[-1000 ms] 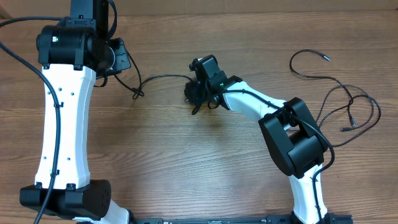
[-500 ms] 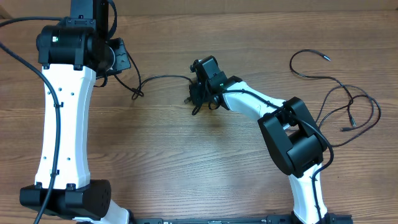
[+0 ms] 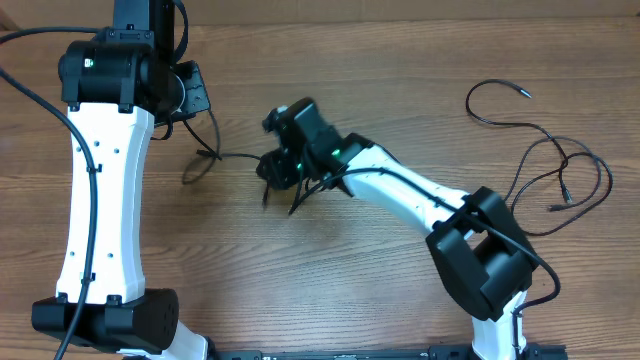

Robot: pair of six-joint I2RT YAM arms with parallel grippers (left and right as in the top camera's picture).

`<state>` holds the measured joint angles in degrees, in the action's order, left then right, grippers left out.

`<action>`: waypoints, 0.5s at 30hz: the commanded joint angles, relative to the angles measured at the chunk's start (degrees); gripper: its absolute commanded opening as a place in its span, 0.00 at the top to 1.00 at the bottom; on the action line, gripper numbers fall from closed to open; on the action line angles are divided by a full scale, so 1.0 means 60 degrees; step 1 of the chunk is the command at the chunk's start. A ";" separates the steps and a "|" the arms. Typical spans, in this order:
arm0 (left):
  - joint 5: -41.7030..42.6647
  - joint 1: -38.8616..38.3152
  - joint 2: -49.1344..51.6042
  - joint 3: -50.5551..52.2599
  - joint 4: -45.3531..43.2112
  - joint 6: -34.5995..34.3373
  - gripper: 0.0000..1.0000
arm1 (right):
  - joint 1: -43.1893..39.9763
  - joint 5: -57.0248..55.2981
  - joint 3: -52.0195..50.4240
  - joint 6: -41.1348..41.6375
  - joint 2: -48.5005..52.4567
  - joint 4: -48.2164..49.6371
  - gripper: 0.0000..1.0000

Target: Untangle cables

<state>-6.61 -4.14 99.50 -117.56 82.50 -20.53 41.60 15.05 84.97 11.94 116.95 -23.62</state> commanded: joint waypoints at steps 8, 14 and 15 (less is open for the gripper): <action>0.0055 -0.0004 -0.0040 0.0025 -0.0025 0.0208 0.96 | -0.0382 -0.3858 0.0040 0.3705 -0.0109 -0.0142 0.38; 0.0149 -0.0004 -0.0040 0.0025 -0.0011 0.0208 0.95 | -0.0645 -0.3282 0.0040 0.4546 -0.0044 -0.0164 0.37; 0.0153 -0.0004 -0.0040 0.0025 -0.0011 0.0208 0.96 | -0.0645 -0.2991 0.0040 0.4171 -0.0044 -0.0131 0.27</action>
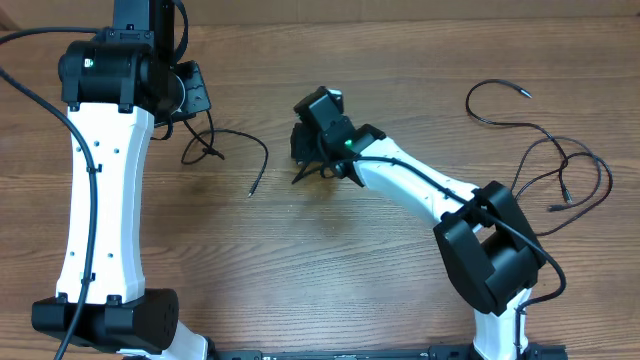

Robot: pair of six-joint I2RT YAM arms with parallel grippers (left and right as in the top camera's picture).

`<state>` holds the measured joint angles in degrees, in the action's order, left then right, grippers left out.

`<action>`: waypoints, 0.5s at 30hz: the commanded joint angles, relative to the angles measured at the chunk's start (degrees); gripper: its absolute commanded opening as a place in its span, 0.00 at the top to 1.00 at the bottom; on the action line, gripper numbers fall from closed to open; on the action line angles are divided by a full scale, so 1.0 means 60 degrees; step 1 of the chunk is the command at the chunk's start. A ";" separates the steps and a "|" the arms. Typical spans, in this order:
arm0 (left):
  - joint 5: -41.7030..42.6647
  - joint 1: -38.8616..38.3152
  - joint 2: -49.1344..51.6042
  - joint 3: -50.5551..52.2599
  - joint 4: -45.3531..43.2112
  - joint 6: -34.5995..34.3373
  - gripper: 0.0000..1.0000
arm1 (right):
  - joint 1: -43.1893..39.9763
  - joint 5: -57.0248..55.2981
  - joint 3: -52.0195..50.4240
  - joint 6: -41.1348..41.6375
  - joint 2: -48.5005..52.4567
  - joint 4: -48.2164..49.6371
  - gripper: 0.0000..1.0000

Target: Untangle cables

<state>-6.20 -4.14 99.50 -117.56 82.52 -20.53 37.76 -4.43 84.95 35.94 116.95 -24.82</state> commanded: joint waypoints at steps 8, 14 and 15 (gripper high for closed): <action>0.0080 -0.0004 -0.0040 0.0025 -0.0025 0.0208 0.96 | -0.0076 0.2532 0.0044 -0.1078 -0.0062 -0.0062 0.00; 0.0080 -0.0004 -0.0040 0.0025 -0.0036 0.0208 0.96 | -0.0291 0.1475 0.0117 0.0820 -0.0062 -0.0401 0.00; 0.0080 -0.0004 -0.0040 0.0025 -0.0040 0.0208 0.96 | -0.0313 0.1300 0.0164 0.1031 -0.0062 -0.0576 0.00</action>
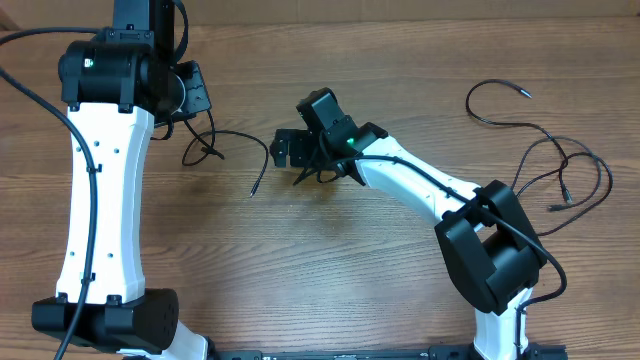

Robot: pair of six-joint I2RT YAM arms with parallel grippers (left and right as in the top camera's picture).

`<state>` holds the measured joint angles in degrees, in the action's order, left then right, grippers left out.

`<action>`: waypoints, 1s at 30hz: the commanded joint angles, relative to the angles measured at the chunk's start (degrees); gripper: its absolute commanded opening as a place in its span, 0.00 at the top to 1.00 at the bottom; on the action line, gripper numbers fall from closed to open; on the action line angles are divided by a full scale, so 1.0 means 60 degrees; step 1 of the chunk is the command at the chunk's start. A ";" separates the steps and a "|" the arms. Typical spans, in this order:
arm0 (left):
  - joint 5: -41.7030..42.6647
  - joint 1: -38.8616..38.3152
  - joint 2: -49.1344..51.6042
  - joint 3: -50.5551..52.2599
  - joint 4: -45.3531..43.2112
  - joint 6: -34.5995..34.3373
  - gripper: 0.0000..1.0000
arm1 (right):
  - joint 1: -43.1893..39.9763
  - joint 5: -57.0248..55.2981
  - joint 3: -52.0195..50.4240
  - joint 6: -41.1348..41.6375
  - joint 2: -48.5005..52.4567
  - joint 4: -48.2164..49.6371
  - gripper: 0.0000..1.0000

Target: Untangle cables

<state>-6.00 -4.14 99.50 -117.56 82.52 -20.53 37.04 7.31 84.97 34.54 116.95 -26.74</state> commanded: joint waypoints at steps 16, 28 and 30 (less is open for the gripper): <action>0.0051 -0.0004 -0.0040 0.0025 -0.0066 0.0208 0.96 | -0.0382 -0.2280 0.3085 0.1483 0.0047 -0.3679 0.01; 0.0051 -0.0004 -0.0040 0.0025 -0.0018 0.0208 0.96 | -0.0306 -0.2178 0.3082 0.3599 0.1592 -0.3555 0.00; 0.0055 -0.0004 -0.0040 0.0025 -0.0007 0.0204 0.96 | -0.0288 -0.2182 0.3078 0.4080 0.1796 -0.3570 0.01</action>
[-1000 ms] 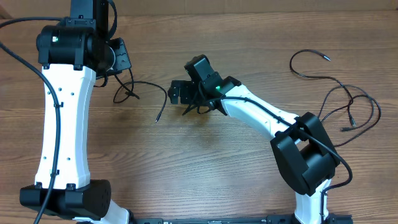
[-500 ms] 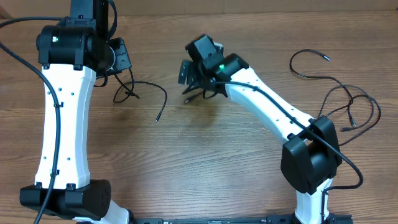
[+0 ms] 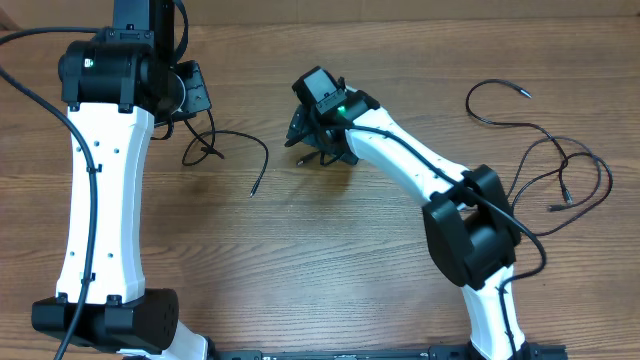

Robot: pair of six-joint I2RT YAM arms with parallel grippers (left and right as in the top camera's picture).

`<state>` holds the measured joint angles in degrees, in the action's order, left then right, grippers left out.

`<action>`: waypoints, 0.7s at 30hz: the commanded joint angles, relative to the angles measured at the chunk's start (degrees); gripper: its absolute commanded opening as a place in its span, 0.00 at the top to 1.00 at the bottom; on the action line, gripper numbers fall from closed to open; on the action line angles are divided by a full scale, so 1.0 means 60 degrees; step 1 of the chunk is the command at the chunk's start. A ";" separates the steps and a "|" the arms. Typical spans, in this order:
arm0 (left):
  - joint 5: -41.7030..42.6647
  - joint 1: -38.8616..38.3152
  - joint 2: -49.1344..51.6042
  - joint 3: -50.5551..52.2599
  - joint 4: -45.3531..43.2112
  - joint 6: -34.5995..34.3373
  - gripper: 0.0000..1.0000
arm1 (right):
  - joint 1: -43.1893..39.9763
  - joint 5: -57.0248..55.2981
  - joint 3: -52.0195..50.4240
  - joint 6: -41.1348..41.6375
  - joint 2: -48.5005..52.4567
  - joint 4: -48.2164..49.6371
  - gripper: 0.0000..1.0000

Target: Untangle cables

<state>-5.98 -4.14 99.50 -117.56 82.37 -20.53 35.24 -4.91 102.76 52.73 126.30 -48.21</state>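
Observation:
A thin black cable [image 3: 243, 136] lies left of centre, knotted in a small loop [image 3: 204, 151]. Its free plug end [image 3: 252, 192] rests on the wood. The other end runs up under my left gripper [image 3: 196, 108], which looks shut on it, though the wrist hides the fingers. My right gripper [image 3: 303, 140] hovers to the right of that cable, apart from it, its fingers spread with nothing between them. A second black cable [image 3: 540, 150] lies in loose crossing loops at the far right.
The wooden table [image 3: 330, 260] carries both arms' bases at the front edge. My white left arm [image 3: 100, 190] stands along the left side. The right arm's elbow [image 3: 470, 230] rises between the middle and the right-hand cable.
My right gripper has moved a little back and to the right, away from the left cable, and its wrist has turned. The cable and the left arm have not moved.
First my right gripper was low on the left cable, which ran taut to the left gripper. Half a second later it was off the cable, whose free end lay curved on the wood. It has stayed empty since and now sits farther back.

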 commanded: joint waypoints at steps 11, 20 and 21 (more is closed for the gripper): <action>0.0047 -0.0004 -0.0040 0.0025 0.0029 0.0208 0.96 | 0.0408 -0.0506 0.0015 0.2047 0.0729 0.0372 0.00; 0.0047 -0.0004 -0.0040 0.0025 0.0058 0.0208 0.96 | 0.0499 -0.0506 -0.0011 0.2750 0.1038 -0.0138 0.12; 0.0047 -0.0004 -0.0040 0.0025 0.0058 0.0208 0.96 | 0.0499 -0.0506 -0.0011 0.2750 0.1038 -0.0171 0.18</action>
<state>-5.98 -4.14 99.50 -117.56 82.76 -20.53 38.35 -7.11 102.76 67.44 131.09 -48.84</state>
